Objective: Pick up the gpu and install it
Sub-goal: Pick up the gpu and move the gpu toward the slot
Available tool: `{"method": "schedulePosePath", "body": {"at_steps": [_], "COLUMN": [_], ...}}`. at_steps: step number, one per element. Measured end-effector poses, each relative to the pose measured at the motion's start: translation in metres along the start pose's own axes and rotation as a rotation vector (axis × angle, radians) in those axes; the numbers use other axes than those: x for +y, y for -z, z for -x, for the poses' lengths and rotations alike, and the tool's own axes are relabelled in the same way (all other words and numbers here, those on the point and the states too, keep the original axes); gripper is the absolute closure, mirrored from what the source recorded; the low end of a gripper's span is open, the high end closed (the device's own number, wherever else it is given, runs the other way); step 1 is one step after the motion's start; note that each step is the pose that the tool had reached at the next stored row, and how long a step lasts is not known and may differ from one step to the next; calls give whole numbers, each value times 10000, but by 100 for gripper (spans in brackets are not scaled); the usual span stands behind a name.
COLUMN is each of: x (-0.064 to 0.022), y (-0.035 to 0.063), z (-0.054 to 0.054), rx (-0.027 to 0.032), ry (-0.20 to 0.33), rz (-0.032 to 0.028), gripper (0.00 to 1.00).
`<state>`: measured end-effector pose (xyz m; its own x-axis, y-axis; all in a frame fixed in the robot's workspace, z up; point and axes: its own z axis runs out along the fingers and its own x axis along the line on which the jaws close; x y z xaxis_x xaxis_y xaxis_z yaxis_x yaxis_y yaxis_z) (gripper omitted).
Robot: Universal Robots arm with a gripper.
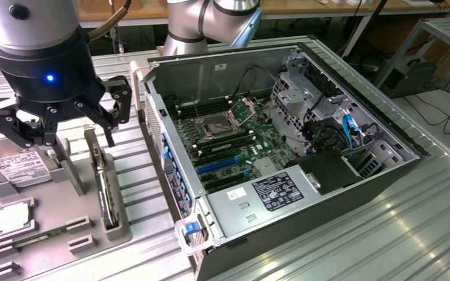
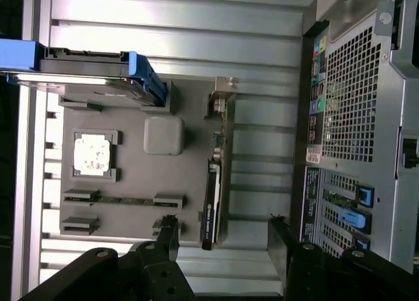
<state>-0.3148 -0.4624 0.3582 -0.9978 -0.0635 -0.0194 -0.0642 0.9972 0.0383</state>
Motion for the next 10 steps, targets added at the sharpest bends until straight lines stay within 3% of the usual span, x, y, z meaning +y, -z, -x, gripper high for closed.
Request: {"method": "schedulePosePath", "body": {"at_steps": [7, 10], "x": [1, 39], "y": [-91, -122], "z": [-2, 0], "rx": [0, 2], "ry": [-1, 0], "rz": [-2, -30], "gripper": [34, 34]}}
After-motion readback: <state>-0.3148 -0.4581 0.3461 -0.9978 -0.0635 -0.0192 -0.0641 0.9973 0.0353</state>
